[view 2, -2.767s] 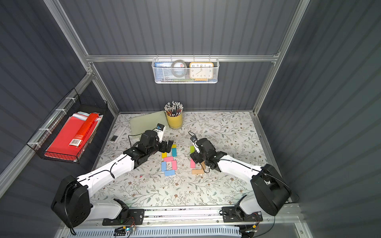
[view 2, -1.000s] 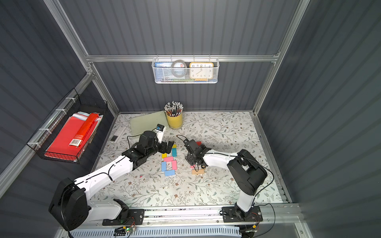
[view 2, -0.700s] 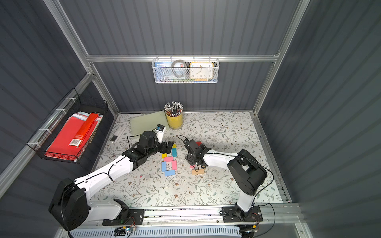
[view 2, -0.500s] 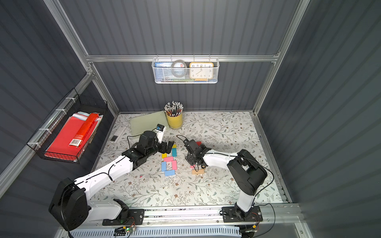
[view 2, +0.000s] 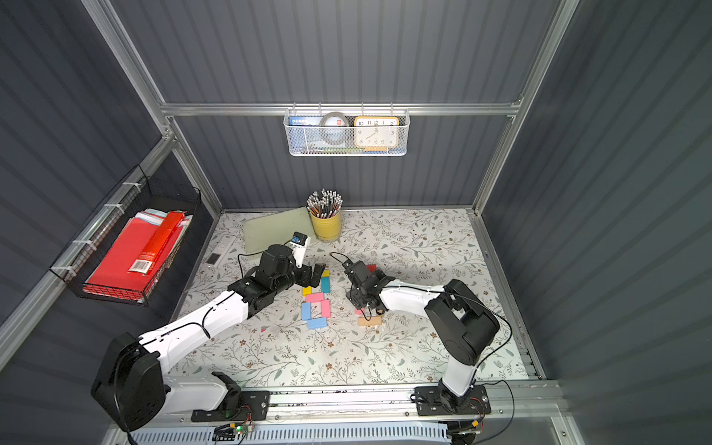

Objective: Assemble the number 8 with building blocks
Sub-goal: Adjust the building block at the center of the board.

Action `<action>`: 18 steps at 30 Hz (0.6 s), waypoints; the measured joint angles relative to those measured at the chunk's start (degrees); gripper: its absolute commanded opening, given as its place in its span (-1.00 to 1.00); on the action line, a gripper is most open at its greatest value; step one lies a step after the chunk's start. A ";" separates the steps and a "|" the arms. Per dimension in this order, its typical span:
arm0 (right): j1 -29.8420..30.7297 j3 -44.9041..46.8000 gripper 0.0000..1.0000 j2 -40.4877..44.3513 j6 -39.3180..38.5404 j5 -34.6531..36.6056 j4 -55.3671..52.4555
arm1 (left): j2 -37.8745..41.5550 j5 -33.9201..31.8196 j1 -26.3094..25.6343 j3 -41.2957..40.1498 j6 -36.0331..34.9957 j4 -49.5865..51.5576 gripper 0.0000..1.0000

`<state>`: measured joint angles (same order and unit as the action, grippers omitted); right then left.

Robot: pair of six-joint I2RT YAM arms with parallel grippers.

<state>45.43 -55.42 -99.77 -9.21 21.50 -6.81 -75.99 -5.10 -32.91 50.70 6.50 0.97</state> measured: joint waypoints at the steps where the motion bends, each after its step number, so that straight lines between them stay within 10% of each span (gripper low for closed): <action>1: 0.00 0.00 0.98 0.00 0.02 0.00 0.00 | 0.00 0.00 0.00 0.00 0.00 0.00 0.99; 18: -0.92 0.00 0.98 1.18 1.09 -1.11 1.01 | 0.00 0.04 0.00 0.00 0.00 0.00 0.99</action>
<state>44.51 -55.42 -98.59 -8.12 20.38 -5.80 -75.99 -5.06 -32.91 50.70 6.50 0.97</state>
